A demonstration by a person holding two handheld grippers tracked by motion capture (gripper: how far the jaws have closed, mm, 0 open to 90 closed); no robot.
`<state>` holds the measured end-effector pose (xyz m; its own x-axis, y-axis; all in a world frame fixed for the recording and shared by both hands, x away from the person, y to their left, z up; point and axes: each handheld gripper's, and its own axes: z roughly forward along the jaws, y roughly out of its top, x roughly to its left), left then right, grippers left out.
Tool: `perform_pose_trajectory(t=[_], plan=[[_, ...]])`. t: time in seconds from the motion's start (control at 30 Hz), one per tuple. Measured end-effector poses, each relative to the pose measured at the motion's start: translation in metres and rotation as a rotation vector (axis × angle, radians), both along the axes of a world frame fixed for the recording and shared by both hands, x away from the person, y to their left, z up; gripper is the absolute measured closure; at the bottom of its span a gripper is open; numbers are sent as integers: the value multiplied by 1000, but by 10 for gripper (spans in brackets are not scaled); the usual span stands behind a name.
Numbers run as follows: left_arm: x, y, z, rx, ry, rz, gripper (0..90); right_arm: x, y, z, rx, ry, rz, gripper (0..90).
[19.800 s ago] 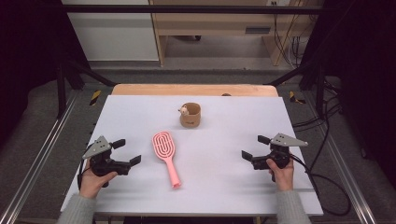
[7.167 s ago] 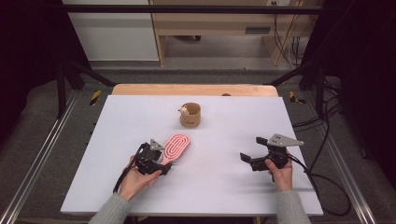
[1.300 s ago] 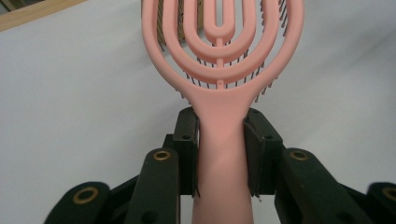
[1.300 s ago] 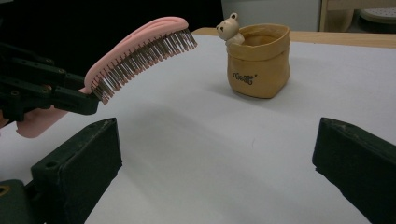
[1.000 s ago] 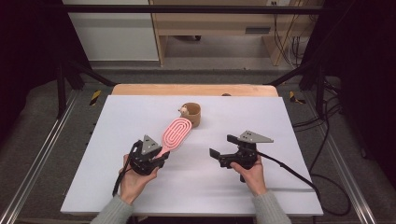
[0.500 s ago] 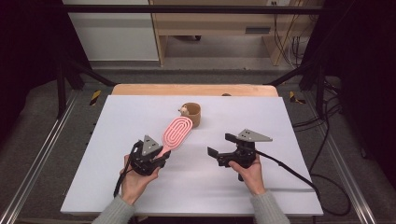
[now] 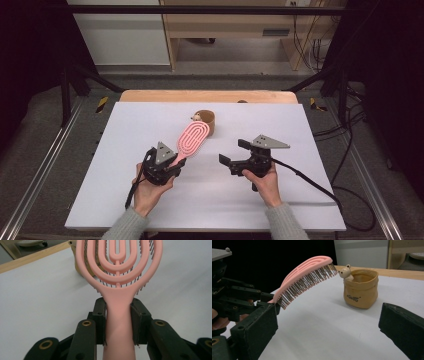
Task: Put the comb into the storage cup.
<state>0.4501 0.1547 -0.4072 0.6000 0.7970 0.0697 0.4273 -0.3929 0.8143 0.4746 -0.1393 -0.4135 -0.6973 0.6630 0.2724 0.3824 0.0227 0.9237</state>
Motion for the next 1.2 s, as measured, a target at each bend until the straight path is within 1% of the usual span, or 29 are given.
perform_pose_trajectory(t=[0.17,0.23,0.4,0.57,0.7,0.73,0.87,0.97,1.1,1.2], plan=[[0,-4,1,-5,-1,-6,688,1,4,1,3,0,2,25],[1,-6,2,-7,-4,-7,688,2,5,2,11,1,2,25],[2,-8,3,-22,-5,-3,688,4,5,1,20,10,-2,27],[3,-12,2,-29,3,-3,688,6,5,2,34,17,-5,29],[3,-15,1,-53,8,-2,688,6,5,4,48,18,-10,30],[3,-16,1,-53,8,-4,688,6,5,5,50,19,-11,31],[0,-19,-1,-80,2,-4,688,5,6,7,49,17,-6,31],[-1,-22,-2,-64,-14,2,687,6,9,7,48,18,-5,32],[-3,-23,-5,-72,-20,2,688,6,15,7,46,26,1,33],[-5,-24,-9,-81,-18,2,688,7,19,6,56,35,5,34]])
